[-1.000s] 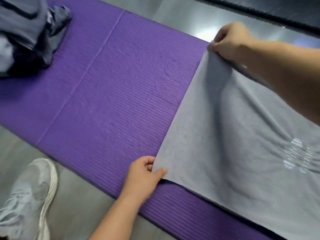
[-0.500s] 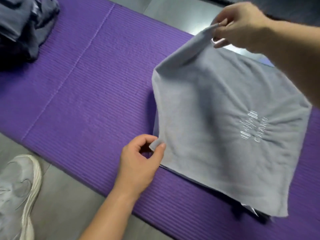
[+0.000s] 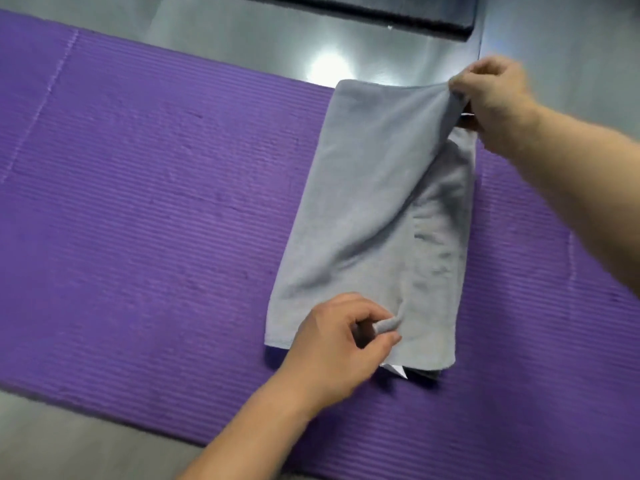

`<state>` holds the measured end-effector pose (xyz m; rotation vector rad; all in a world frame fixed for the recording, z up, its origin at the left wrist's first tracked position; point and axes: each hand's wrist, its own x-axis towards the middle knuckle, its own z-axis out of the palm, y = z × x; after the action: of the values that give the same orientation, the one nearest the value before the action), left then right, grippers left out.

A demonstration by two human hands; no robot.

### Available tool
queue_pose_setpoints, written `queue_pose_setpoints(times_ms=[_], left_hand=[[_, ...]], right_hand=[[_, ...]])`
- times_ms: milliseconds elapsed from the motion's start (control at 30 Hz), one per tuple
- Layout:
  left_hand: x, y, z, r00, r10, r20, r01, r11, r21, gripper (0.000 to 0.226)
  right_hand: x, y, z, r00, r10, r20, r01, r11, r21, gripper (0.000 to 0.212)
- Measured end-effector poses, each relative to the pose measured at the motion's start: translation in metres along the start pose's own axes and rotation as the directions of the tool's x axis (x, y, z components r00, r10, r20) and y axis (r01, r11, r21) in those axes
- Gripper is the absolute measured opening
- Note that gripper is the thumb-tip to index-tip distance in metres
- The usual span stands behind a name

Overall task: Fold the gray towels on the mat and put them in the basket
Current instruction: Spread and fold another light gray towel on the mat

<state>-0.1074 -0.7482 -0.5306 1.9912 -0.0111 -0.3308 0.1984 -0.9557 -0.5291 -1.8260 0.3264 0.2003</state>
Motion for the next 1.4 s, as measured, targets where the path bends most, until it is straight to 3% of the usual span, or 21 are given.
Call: queue_pose_setpoints(times_ms=[167, 267, 433, 567, 633, 700, 767, 800, 867, 933, 1033, 1233, 1300, 1400], left_hand=[[-0.002, 0.009, 0.040, 0.992, 0.075, 0.106, -0.081, 0.995, 0.052, 0.007], [-0.008, 0.003, 0.064, 0.983, 0.104, 0.150, -0.125, 0.982, 0.144, 0.012], [-0.012, -0.010, 0.084, 0.978, 0.123, 0.171, -0.168, 0.944, 0.284, 0.012], [-0.012, -0.009, 0.088, 0.956, 0.141, 0.257, -0.256, 0.830, 0.496, 0.019], [-0.009, 0.000, 0.088, 0.943, 0.087, 0.322, -0.270, 0.763, 0.587, 0.027], [-0.002, 0.010, 0.086, 0.938, 0.009, 0.346, -0.226, 0.772, 0.594, 0.041], [0.010, 0.016, 0.073, 0.962, -0.021, 0.273, -0.125, 0.853, 0.507, 0.052], [0.017, 0.012, 0.062, 0.989, 0.023, 0.148, -0.090, 0.880, 0.467, 0.049], [0.036, -0.003, 0.033, 0.982, 0.107, -0.159, -0.008, 0.853, 0.522, 0.039], [0.056, -0.018, 0.000, 0.941, -0.044, -0.334, 0.243, 0.778, 0.580, 0.043], [0.072, -0.034, -0.033, 0.868, -0.324, -0.377, 0.481, 0.737, 0.475, 0.050], [0.078, -0.034, -0.041, 0.832, -0.390, -0.394, 0.521, 0.793, 0.315, 0.036], [0.077, -0.027, -0.037, 0.819, -0.419, -0.391, 0.542, 0.789, 0.290, 0.037], [0.076, -0.025, -0.032, 0.817, -0.441, -0.371, 0.558, 0.766, 0.319, 0.034]], right_hand=[[0.011, 0.028, -0.017, 0.980, 0.000, -0.200, -0.016, 0.997, -0.077, 0.032], [0.010, 0.041, -0.020, 0.971, 0.012, -0.240, -0.048, 0.988, -0.144, 0.041], [0.006, 0.054, -0.017, 0.973, 0.023, -0.230, -0.075, 0.973, -0.220, 0.048], [0.002, 0.057, -0.014, 0.978, -0.021, -0.208, -0.044, 0.952, -0.302, 0.044], [-0.003, 0.059, -0.014, 0.977, -0.075, -0.201, -0.002, 0.935, -0.356, 0.039], [-0.013, 0.058, -0.013, 0.977, -0.118, -0.175, 0.038, 0.914, -0.404, 0.042], [-0.035, 0.058, -0.013, 0.981, -0.127, -0.149, 0.053, 0.904, -0.424, 0.055], [-0.048, 0.061, -0.013, 0.981, -0.132, -0.142, 0.061, 0.905, -0.421, 0.061], [-0.079, 0.071, -0.016, 0.982, -0.111, -0.155, 0.038, 0.912, -0.409, 0.067], [-0.115, 0.084, -0.024, 0.986, -0.013, -0.165, -0.046, 0.935, -0.352, 0.065], [-0.173, 0.099, -0.032, 0.984, 0.102, -0.149, -0.143, 0.945, -0.296, 0.054], [-0.220, 0.109, -0.029, 0.936, 0.333, -0.109, -0.346, 0.929, -0.128, 0.055], [-0.228, 0.106, -0.030, 0.929, 0.366, -0.062, -0.370, 0.905, -0.210, 0.051], [-0.242, 0.103, -0.032, 0.927, 0.370, 0.064, -0.275, 0.784, -0.557, 0.041]])
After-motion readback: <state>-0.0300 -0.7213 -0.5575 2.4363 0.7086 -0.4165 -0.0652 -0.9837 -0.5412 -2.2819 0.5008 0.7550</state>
